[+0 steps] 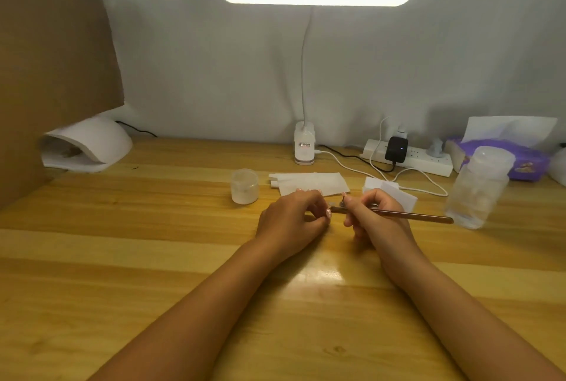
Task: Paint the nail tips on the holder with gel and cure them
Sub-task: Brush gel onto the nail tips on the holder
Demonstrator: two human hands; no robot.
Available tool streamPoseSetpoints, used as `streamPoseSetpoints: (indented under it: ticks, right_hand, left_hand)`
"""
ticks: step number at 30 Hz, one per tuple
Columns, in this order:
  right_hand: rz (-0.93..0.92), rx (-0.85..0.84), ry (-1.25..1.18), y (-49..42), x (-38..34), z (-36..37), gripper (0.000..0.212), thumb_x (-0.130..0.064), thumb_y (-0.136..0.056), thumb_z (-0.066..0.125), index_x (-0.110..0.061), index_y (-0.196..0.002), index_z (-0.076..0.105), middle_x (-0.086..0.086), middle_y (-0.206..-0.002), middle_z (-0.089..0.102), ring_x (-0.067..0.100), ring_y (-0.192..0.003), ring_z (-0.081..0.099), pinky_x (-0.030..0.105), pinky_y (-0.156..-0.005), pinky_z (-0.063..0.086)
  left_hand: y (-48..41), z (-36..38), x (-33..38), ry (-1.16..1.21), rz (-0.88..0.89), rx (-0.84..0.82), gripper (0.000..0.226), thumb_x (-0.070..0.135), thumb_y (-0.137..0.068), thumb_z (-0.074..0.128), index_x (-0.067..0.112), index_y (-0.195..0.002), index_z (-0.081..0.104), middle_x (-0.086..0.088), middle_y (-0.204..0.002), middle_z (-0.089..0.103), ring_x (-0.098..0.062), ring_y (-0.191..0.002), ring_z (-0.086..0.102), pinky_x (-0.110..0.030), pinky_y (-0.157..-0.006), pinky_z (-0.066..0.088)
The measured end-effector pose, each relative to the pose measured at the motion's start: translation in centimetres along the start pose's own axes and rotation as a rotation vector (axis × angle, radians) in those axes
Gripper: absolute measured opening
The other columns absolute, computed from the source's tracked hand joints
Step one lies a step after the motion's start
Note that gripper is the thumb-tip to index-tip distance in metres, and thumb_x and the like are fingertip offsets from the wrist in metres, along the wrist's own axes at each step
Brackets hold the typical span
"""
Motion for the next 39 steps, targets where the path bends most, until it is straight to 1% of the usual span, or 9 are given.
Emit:
streamPoseSetpoints:
  ticks: [2, 8, 16, 20, 23, 27, 30, 33, 39]
  right_hand:
    - [-0.013, 0.009, 0.000, 0.07, -0.17, 0.01, 0.021, -0.024, -0.094, 0.063, -0.004, -0.088, 0.058, 0.004, -0.064, 0.069, 0.008, -0.047, 0.053, 0.019, -0.044, 0.044]
    - [-0.033, 0.043, 0.046, -0.06, -0.11, -0.21, 0.018, -0.018, -0.092, 0.063, -0.003, -0.084, 0.057, 0.005, -0.060, 0.067, 0.006, -0.044, 0.052, 0.018, -0.041, 0.043]
    - [-0.036, 0.024, 0.054, -0.35, 0.02, 0.04, 0.021, -0.022, -0.093, 0.064, -0.002, -0.087, 0.058, 0.005, -0.062, 0.068, 0.006, -0.045, 0.053, 0.018, -0.043, 0.044]
    - [-0.045, 0.008, 0.100, -0.48, 0.14, 0.26, 0.020, -0.023, -0.091, 0.065, -0.006, -0.085, 0.058, 0.002, -0.061, 0.068, 0.004, -0.045, 0.054, 0.016, -0.044, 0.044]
    - [-0.052, -0.004, 0.165, -0.49, 0.13, 0.42, 0.018, -0.025, -0.092, 0.065, -0.011, -0.083, 0.057, 0.000, -0.060, 0.068, 0.003, -0.047, 0.056, 0.020, -0.048, 0.046]
    - [-0.040, 0.002, 0.208, -0.42, 0.14, 0.41, 0.018, -0.025, -0.091, 0.064, -0.010, -0.082, 0.058, -0.001, -0.059, 0.067, 0.003, -0.048, 0.058, 0.028, -0.056, 0.050]
    - [-0.036, 0.003, 0.212, -0.31, 0.14, 0.37, 0.017, -0.021, -0.090, 0.064, -0.007, -0.081, 0.057, 0.000, -0.056, 0.065, 0.002, -0.046, 0.056, 0.028, -0.053, 0.048]
    - [-0.035, 0.016, 0.220, -0.34, 0.11, 0.30, 0.018, -0.018, -0.089, 0.064, -0.004, -0.081, 0.057, 0.001, -0.054, 0.062, 0.001, -0.044, 0.054, 0.021, -0.047, 0.044]
    - [-0.039, 0.039, 0.193, -0.46, 0.09, 0.07, 0.016, -0.015, -0.088, 0.063, -0.009, -0.076, 0.055, 0.001, -0.054, 0.056, 0.000, -0.042, 0.050, 0.019, -0.044, 0.040]
  left_hand:
    - [0.03, -0.08, 0.19, -0.001, 0.011, 0.010, 0.014, 0.037, -0.087, 0.069, 0.042, -0.083, 0.056, 0.021, -0.087, 0.061, -0.001, -0.085, 0.057, -0.027, -0.067, 0.045]
    - [0.06, 0.16, 0.57, -0.037, 0.063, 0.014, 0.015, 0.034, -0.088, 0.069, 0.041, -0.087, 0.056, 0.021, -0.085, 0.058, -0.002, -0.084, 0.054, -0.025, -0.063, 0.039]
    - [0.34, -0.01, 0.85, -0.067, 0.083, 0.021, 0.009, 0.032, -0.089, 0.068, 0.037, -0.092, 0.061, 0.021, -0.085, 0.058, 0.000, -0.078, 0.049, -0.020, -0.059, 0.033]
    - [0.31, 0.10, 0.66, -0.067, 0.088, 0.019, 0.010, 0.032, -0.090, 0.067, 0.038, -0.093, 0.060, 0.019, -0.088, 0.061, 0.000, -0.075, 0.048, -0.021, -0.060, 0.034]
    - [0.30, 0.09, 0.68, -0.073, 0.083, 0.012, 0.012, 0.032, -0.090, 0.068, 0.038, -0.092, 0.058, 0.020, -0.088, 0.060, 0.002, -0.072, 0.047, -0.021, -0.060, 0.034]
    - [0.44, -0.01, 0.70, -0.074, 0.067, 0.009, 0.010, 0.032, -0.090, 0.068, 0.036, -0.095, 0.061, 0.020, -0.089, 0.058, 0.003, -0.070, 0.047, -0.018, -0.058, 0.031]
    - [0.49, -0.03, 0.75, -0.066, 0.061, 0.002, 0.009, 0.033, -0.090, 0.068, 0.036, -0.095, 0.061, 0.019, -0.090, 0.062, 0.002, -0.071, 0.048, -0.019, -0.058, 0.031]
    - [0.35, -0.10, 0.75, -0.067, 0.058, 0.008, 0.008, 0.034, -0.090, 0.067, 0.037, -0.094, 0.062, 0.018, -0.090, 0.062, -0.001, -0.076, 0.050, -0.020, -0.058, 0.032]
    - [0.16, 0.14, 0.10, -0.025, 0.043, 0.010, 0.007, 0.034, -0.089, 0.067, 0.037, -0.090, 0.061, 0.017, -0.089, 0.063, -0.004, -0.085, 0.057, -0.024, -0.063, 0.040]
Point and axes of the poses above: each hand's wrist, its own y-axis away from the middle knuckle, its own z-axis out of the palm, x = y × z, the point moved 9 cm from there along -y, towards the middle knuckle
